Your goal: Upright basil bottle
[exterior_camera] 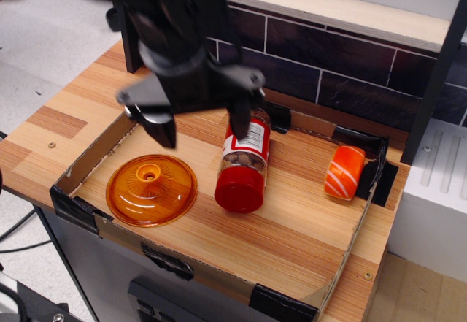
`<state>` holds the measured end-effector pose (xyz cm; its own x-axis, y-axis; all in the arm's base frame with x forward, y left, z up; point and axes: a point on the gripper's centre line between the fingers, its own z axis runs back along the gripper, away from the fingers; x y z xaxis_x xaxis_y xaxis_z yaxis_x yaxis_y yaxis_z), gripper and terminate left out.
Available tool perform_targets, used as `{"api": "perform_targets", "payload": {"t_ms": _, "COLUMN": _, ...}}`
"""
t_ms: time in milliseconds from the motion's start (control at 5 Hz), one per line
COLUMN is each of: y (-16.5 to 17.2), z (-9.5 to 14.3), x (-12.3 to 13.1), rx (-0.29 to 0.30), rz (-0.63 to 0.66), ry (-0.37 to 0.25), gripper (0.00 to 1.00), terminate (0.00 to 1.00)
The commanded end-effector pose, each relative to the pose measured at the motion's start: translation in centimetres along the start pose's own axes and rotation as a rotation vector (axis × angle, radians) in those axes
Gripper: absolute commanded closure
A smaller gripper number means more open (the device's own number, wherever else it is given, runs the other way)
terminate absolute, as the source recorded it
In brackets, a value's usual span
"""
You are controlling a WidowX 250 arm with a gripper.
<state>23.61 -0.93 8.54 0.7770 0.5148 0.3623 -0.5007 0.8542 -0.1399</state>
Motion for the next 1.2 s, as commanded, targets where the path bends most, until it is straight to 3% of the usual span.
{"api": "perform_targets", "payload": {"t_ms": 0, "y": -0.8, "z": -1.7, "x": -1.1, "rx": -0.043, "rz": -0.013, "ry": -0.114, "gripper": 0.00, "terminate": 0.00}}
{"api": "perform_targets", "payload": {"t_ms": 600, "y": -2.0, "z": -3.1, "x": -1.2, "rx": -0.043, "rz": -0.041, "ry": -0.109, "gripper": 0.00, "terminate": 0.00}}
{"api": "perform_targets", "payload": {"t_ms": 1000, "y": -2.4, "z": -4.5, "x": -1.4, "rx": -0.010, "rz": -0.047, "ry": -0.089, "gripper": 0.00, "terminate": 0.00}}
